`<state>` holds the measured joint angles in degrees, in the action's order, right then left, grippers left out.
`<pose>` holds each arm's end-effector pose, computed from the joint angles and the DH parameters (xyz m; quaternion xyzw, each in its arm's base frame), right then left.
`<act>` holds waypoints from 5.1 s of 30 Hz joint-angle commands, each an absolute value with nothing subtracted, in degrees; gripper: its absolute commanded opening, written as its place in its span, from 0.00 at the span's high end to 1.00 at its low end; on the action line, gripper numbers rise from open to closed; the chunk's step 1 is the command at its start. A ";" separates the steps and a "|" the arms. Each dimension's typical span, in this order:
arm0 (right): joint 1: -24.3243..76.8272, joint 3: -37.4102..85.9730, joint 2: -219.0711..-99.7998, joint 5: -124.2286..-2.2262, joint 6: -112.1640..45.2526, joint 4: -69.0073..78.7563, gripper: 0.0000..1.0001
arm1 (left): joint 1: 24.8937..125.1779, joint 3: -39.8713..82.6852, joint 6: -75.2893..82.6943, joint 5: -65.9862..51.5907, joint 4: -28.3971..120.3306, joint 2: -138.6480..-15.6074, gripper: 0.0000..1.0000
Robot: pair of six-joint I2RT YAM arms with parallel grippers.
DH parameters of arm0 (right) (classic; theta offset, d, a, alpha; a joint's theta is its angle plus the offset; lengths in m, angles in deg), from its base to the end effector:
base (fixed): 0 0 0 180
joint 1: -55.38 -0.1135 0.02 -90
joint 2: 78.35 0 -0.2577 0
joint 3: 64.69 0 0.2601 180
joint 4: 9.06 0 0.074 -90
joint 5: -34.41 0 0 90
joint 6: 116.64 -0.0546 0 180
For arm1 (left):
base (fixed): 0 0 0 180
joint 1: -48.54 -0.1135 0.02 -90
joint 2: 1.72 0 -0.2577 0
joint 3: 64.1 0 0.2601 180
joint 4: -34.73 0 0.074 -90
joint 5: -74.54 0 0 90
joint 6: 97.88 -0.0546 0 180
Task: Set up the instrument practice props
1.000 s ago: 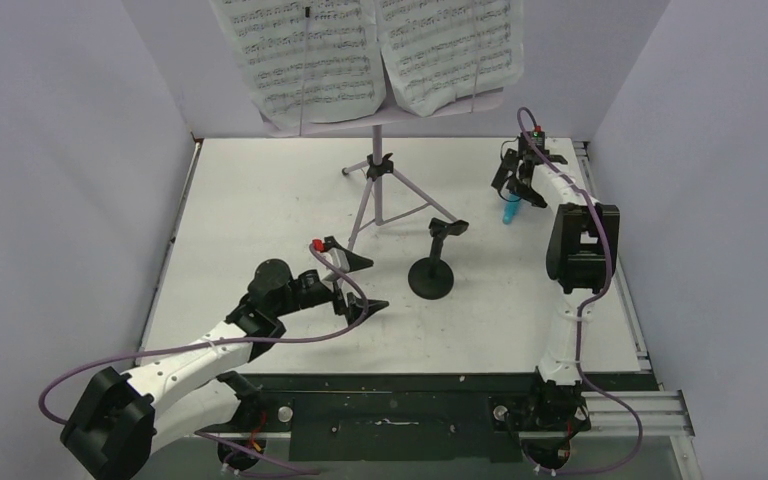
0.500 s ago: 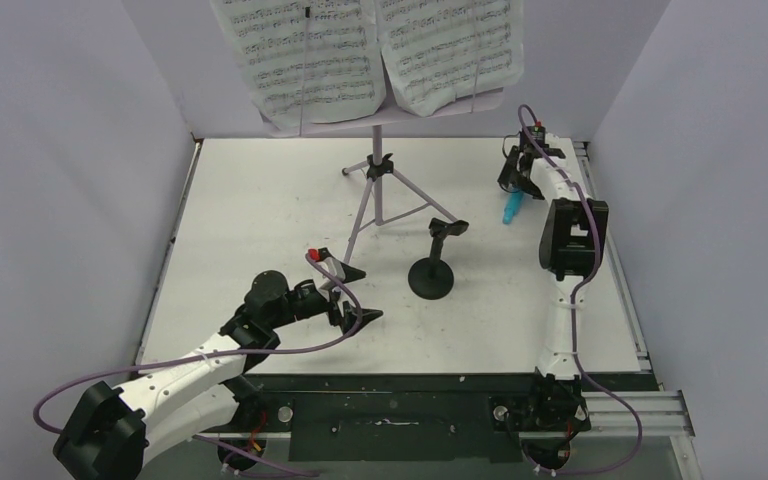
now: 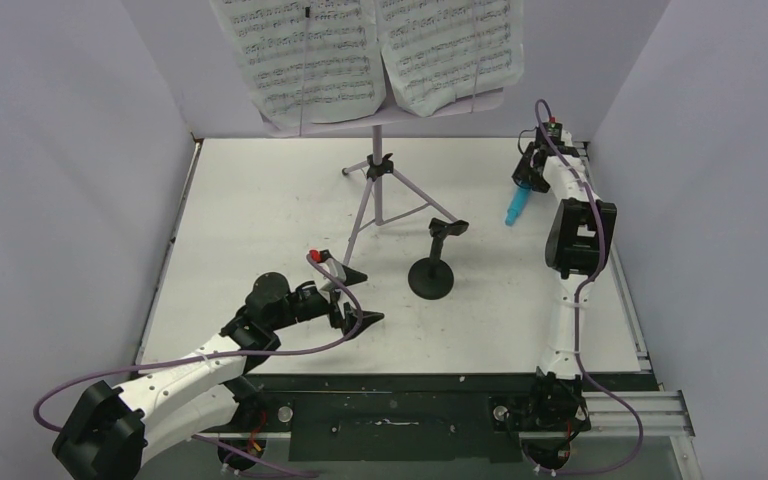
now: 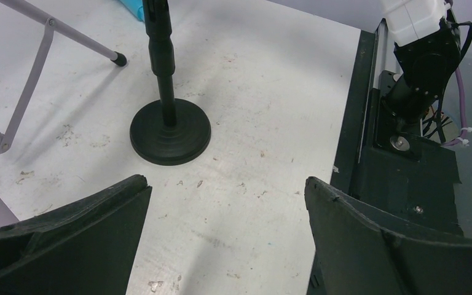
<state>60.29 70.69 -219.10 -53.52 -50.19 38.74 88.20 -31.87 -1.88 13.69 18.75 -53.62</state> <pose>0.5534 -0.0495 0.1493 0.2387 0.9181 0.0342 0.3145 0.1580 -0.1656 0.2209 0.3692 0.6260 -0.4260 0.5389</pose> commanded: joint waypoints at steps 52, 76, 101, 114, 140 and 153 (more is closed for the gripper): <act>59.44 -23.50 -127.08 -80.66 -51.11 -34.52 0.94 | 90.64 -17.02 -1.80 13.39 12.52 -63.96 0.04; 58.16 -28.79 -126.86 -85.94 -50.28 -42.84 0.95 | 90.19 17.30 -14.09 18.38 22.01 -96.95 0.04; 57.58 -26.60 -127.40 -85.80 -52.02 -39.49 0.95 | 91.62 17.09 -10.42 19.08 13.89 -101.25 0.34; 57.00 -24.02 -127.66 -87.18 -54.24 -39.40 0.95 | 91.61 11.24 -12.58 19.09 15.58 -94.99 0.50; 28.61 -25.84 -134.05 -78.17 -43.38 -49.69 0.95 | 91.60 -5.67 -15.62 16.66 29.51 -70.15 0.48; 27.62 -32.33 -128.04 -73.78 -44.17 -57.03 0.95 | 91.45 -8.31 -15.46 14.96 28.97 -65.12 0.04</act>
<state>28.26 -30.42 -130.06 -74.26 -43.77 -47.77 91.63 -6.73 -14.58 16.46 31.27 -68.86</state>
